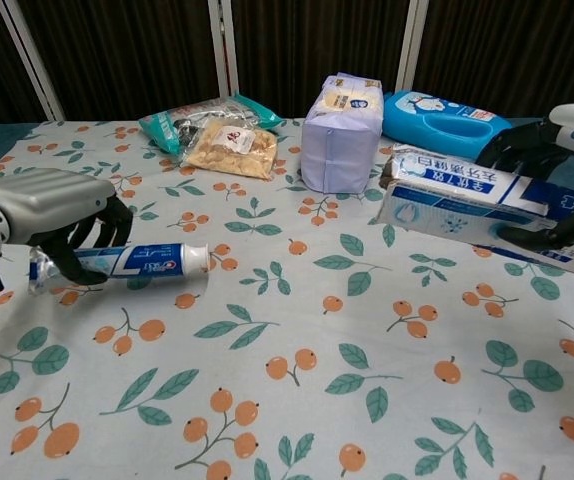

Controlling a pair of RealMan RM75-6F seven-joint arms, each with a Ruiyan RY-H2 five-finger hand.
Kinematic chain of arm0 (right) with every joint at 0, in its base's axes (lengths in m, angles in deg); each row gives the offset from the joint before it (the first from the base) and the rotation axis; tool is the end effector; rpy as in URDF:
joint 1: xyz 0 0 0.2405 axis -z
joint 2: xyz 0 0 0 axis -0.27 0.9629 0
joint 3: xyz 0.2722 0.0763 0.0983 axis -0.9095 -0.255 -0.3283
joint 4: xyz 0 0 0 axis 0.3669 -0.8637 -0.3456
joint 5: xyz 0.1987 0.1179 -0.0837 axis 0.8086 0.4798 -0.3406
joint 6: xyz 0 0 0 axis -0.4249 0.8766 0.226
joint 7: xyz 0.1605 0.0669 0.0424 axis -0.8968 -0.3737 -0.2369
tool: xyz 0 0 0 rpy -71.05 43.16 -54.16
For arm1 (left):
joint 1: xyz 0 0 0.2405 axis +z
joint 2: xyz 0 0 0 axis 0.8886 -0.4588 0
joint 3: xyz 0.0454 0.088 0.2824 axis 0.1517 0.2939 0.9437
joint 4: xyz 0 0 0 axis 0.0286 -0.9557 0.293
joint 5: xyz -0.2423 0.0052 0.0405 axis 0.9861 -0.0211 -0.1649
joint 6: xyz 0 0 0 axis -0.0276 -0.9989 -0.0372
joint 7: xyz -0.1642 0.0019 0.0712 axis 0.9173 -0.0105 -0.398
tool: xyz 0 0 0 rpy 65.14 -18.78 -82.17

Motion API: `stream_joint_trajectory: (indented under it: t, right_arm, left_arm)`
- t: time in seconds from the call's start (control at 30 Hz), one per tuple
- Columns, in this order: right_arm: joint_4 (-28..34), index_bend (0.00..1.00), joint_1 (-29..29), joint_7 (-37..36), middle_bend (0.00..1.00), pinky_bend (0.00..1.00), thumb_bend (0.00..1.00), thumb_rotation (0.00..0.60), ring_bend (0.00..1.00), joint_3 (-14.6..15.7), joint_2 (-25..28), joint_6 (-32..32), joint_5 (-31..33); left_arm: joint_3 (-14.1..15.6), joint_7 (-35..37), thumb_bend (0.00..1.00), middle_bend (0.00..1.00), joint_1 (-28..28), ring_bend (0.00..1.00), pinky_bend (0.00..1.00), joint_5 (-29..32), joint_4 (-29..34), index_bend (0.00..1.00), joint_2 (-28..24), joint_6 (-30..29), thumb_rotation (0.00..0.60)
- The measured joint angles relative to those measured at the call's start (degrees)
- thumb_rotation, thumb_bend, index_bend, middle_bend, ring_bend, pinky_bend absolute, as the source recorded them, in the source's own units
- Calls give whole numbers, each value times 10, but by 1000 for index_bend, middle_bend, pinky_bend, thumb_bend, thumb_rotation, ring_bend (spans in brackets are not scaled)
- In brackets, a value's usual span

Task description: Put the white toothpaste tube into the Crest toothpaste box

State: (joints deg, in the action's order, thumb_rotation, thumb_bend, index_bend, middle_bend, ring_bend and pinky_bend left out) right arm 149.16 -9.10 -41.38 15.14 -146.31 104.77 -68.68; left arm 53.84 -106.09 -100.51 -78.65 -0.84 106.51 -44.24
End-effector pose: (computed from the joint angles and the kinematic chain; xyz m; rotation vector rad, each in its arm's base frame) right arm -0.1986 -0.3076 0.0269 1.6832 -1.0287 1.0913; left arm -0.2069 0.3877 -0.0549 -1.8720 -0.7619 -0.6699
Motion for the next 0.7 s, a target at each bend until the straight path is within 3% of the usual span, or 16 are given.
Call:
stream_joint_trajectory:
  t: [0.17, 0.37, 0.5, 0.7]
  right_arm:
    - [8, 368, 8, -14, 471, 338, 322, 600, 436, -5, 15, 15, -2]
    - [18, 368, 16, -36, 471, 336, 322, 600, 436, -13, 35, 25, -1]
    - [24, 368, 18, -44, 471, 338, 322, 600, 436, -14, 41, 24, -2]
    - [34, 368, 19, -47, 471, 337, 323, 600, 436, -13, 43, 27, -14]
  left_arm:
    - [-8, 2, 422, 648, -15, 612, 575, -47, -5, 577, -21, -10, 600]
    - [-20, 13, 423, 650, -54, 612, 575, -146, 0, 579, -82, -3, 600]
    - [-42, 29, 422, 650, -93, 612, 575, -212, 23, 579, -143, 6, 600]
    - [-86, 59, 422, 652, -147, 612, 575, -246, 75, 582, -212, 37, 600]
